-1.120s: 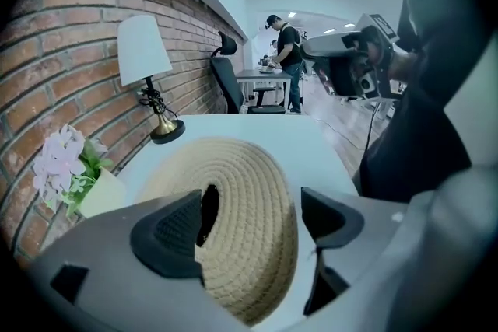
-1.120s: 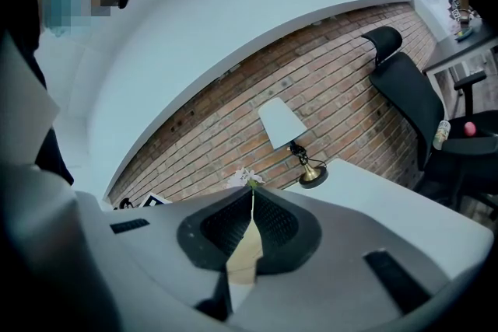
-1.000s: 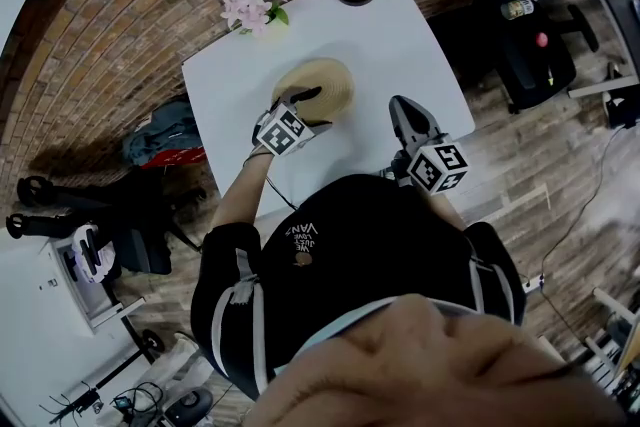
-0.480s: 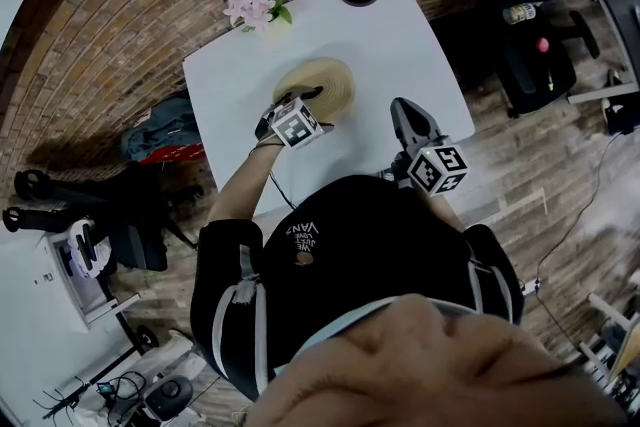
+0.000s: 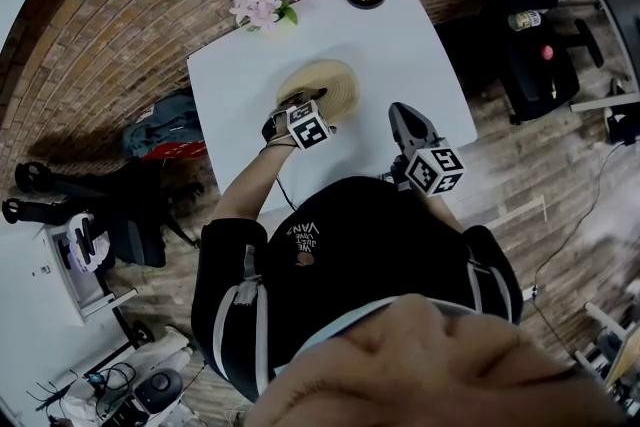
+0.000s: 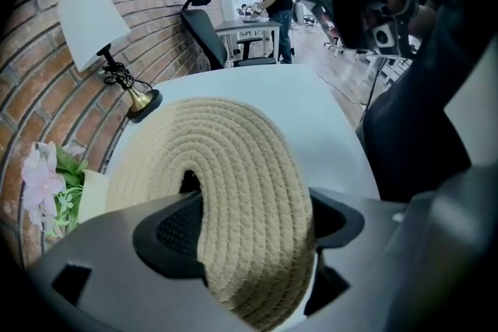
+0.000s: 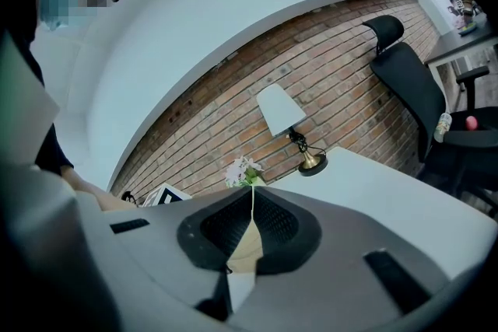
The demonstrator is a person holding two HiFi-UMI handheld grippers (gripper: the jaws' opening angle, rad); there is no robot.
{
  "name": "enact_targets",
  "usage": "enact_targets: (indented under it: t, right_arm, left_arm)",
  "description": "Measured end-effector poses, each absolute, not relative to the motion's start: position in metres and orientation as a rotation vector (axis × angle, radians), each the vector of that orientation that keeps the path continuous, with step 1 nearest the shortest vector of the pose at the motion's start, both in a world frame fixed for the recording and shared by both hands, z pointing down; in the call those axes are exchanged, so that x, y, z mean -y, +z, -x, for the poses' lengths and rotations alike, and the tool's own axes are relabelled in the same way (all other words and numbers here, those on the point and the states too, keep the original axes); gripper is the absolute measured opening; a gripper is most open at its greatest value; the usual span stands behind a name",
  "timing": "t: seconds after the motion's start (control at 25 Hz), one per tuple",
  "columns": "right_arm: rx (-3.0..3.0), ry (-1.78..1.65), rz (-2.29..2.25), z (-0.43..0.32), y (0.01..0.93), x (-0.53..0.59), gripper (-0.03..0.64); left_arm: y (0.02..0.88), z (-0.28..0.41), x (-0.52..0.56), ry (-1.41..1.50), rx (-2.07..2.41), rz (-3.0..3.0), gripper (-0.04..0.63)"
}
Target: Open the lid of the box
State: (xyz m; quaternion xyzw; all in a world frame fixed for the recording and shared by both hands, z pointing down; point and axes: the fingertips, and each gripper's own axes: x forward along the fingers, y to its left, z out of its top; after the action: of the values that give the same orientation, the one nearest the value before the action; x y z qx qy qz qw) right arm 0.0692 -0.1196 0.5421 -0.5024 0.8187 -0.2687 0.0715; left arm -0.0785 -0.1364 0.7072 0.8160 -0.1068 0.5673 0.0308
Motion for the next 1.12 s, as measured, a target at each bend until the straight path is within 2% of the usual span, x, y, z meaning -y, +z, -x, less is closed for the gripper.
enact_targets:
  t: [0.6, 0.64, 0.72, 0.76, 1.12]
  right_arm:
    - [-2.819, -0.743, 1.399, -0.027, 0.606, 0.135, 0.008]
    - [-2.843, -0.746, 1.388, -0.025, 0.611, 0.136, 0.016]
    - [-2.889, -0.762, 1.367, -0.020, 0.622, 0.140, 0.143]
    - [-2.916, -0.765, 1.357, -0.017, 0.627, 0.142, 0.166]
    - [-3.219, -0.662, 1.253, 0.001, 0.666, 0.149, 0.223]
  left_arm:
    - [0.704, 0.079, 0.137, 1.704, 0.319, -2.528, 0.385]
    - [0.704, 0.079, 0.138, 1.700, 0.319, -2.530, 0.383]
    - [0.704, 0.078, 0.139, 1.690, 0.319, -2.533, 0.383]
    - [0.704, 0.078, 0.139, 1.687, 0.317, -2.532, 0.383]
    - [0.697, 0.077, 0.137, 1.653, 0.277, -2.520, 0.382]
